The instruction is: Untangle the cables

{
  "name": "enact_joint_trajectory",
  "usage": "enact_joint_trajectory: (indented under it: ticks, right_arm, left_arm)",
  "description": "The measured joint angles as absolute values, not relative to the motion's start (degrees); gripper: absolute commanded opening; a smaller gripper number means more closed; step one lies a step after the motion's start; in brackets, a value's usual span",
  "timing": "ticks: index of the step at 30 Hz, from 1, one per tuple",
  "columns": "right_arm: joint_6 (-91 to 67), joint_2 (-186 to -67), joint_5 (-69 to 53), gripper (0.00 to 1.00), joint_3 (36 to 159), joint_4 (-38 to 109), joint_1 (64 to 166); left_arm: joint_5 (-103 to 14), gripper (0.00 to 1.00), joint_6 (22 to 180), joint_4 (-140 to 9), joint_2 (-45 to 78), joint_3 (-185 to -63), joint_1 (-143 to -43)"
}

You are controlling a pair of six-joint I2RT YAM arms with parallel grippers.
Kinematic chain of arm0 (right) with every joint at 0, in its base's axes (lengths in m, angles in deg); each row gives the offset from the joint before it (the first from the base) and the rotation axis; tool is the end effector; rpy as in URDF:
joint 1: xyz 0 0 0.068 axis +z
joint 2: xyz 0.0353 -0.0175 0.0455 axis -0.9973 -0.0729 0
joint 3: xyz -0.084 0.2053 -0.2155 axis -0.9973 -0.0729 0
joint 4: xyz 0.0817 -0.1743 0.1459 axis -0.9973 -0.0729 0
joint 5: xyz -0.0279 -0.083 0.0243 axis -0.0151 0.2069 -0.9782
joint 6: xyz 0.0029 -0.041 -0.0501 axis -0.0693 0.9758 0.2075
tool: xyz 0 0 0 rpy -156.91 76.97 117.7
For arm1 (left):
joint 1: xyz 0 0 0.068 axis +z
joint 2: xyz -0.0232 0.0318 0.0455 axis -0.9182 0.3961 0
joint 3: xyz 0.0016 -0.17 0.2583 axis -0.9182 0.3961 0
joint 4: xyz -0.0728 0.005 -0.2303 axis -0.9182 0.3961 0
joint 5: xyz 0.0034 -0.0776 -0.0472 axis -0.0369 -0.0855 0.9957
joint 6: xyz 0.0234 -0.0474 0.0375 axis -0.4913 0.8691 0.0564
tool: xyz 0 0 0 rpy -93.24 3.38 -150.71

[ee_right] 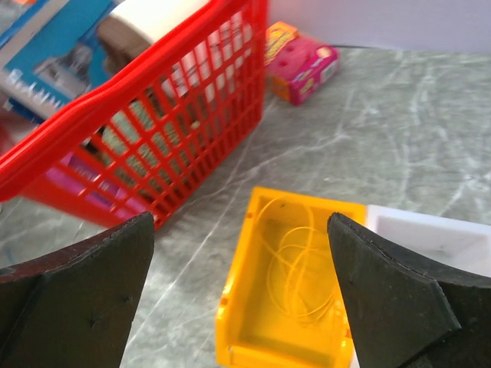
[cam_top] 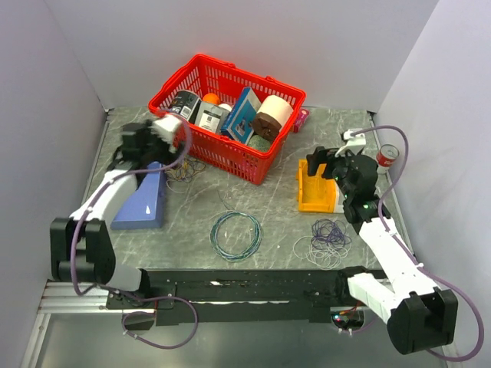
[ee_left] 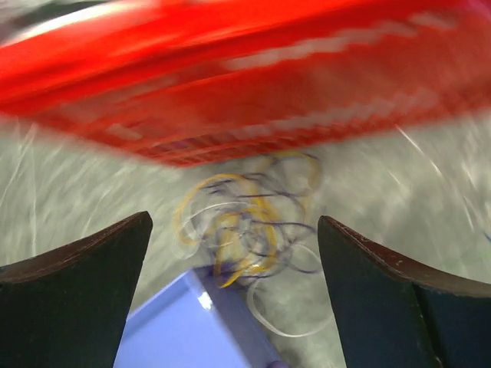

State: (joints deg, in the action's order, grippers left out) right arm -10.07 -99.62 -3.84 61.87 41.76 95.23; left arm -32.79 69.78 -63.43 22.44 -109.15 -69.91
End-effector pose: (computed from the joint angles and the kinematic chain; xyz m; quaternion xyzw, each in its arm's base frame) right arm 0.1943 0.0356 0.3455 -0.0509 0.7527 0.1061 0.6478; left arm 0.3125 -0.0350 0.3237 0.2540 0.7941 -0.0693 0.5478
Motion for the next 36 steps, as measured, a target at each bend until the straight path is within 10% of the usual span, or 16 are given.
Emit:
enact_joint_trajectory:
  ticks: [13,30,33,36]
  right_arm:
    - [-6.1,-100.3,-4.3,1.00,61.8,42.6,100.1]
    - [-4.0,-99.1,-4.7,1.00,61.6,44.1,100.2]
    - [-4.0,-99.0,-4.7,1.00,61.6,44.1,100.2]
    - [-4.0,-98.7,-4.5,1.00,61.6,44.1,100.2]
  left_arm:
    - [-51.6,0.96,42.0,-41.4,41.4,-121.6,-81.8]
    - [-52.0,0.98,45.2,-44.9,49.0,-122.3,-78.7]
    - [-52.0,0.83,45.5,-44.4,49.6,-122.9,-78.6]
    - [-51.9,0.47,45.9,-44.2,49.8,-122.9,-78.6]
